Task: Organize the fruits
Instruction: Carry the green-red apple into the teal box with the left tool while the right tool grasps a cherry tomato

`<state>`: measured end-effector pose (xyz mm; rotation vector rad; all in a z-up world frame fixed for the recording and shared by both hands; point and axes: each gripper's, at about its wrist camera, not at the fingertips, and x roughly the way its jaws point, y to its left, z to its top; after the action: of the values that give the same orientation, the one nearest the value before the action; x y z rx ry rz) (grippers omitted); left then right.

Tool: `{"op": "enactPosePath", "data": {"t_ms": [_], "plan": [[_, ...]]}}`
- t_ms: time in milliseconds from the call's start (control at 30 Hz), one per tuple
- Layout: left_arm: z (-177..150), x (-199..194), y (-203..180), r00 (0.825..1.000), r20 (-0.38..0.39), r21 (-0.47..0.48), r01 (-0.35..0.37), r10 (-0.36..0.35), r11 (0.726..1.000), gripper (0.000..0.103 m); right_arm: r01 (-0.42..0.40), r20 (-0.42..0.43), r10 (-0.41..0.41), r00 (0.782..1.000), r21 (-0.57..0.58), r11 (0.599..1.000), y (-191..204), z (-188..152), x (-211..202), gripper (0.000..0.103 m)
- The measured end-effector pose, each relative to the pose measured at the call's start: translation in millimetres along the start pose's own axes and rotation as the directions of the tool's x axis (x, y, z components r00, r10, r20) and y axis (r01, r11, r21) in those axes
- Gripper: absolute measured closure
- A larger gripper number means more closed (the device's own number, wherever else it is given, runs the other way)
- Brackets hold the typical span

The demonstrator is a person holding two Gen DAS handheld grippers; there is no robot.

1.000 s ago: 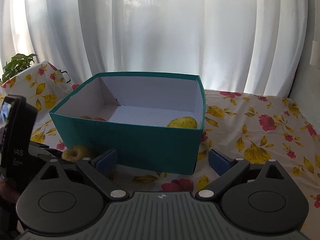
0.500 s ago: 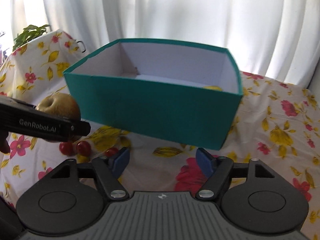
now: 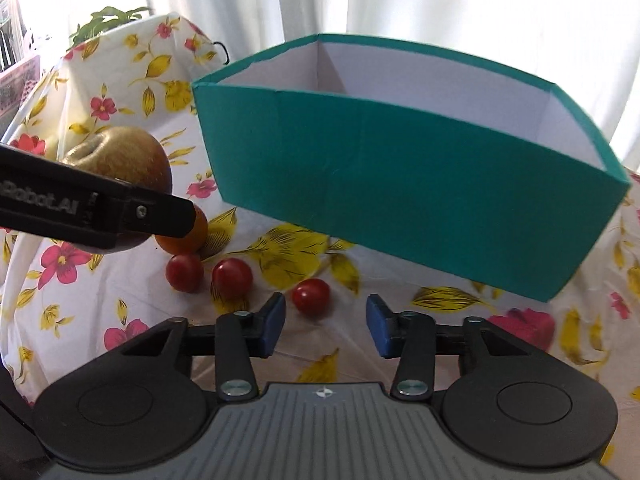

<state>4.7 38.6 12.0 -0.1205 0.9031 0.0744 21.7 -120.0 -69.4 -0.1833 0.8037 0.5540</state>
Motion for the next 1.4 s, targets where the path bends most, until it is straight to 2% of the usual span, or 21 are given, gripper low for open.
{"op": "enactPosePath", "data": {"t_ms": [233,467,633,800,967,1067,1400], "plan": [[-1,2,2,1.000,-0.009,0.006,0.006,-0.006,1.000,0.024,-0.024,0.002,0.024,1.000,-0.026,0.999,6,2,10,0.081],[13,-8,-12,0.999,0.035,0.052,0.017,-0.019,0.999,0.024,0.004,0.047,-0.003,0.999,-0.010,1.000,-1,7,-9,0.081],[44,-18,-33,0.994,0.105,0.078,0.032,-0.040,0.996,0.024,0.065,0.130,-0.067,0.989,0.023,0.998,-19,15,-45,0.081],[75,-5,-63,0.988,0.156,0.115,-0.006,-0.012,0.993,0.024,0.123,0.186,-0.136,0.973,0.080,0.989,-39,17,-73,0.081],[88,27,-88,0.993,0.120,0.145,-0.021,0.004,0.989,0.024,0.158,0.232,-0.182,0.956,0.118,0.980,-53,15,-93,0.081],[90,36,-101,0.991,0.132,0.179,-0.055,0.032,0.982,0.024,0.177,0.248,-0.206,0.947,0.136,0.975,-61,15,-99,0.081],[98,67,-133,0.997,0.057,0.218,0.031,-0.044,0.976,0.024,0.225,0.273,-0.267,0.924,0.176,0.958,-80,17,-110,0.081]]}}
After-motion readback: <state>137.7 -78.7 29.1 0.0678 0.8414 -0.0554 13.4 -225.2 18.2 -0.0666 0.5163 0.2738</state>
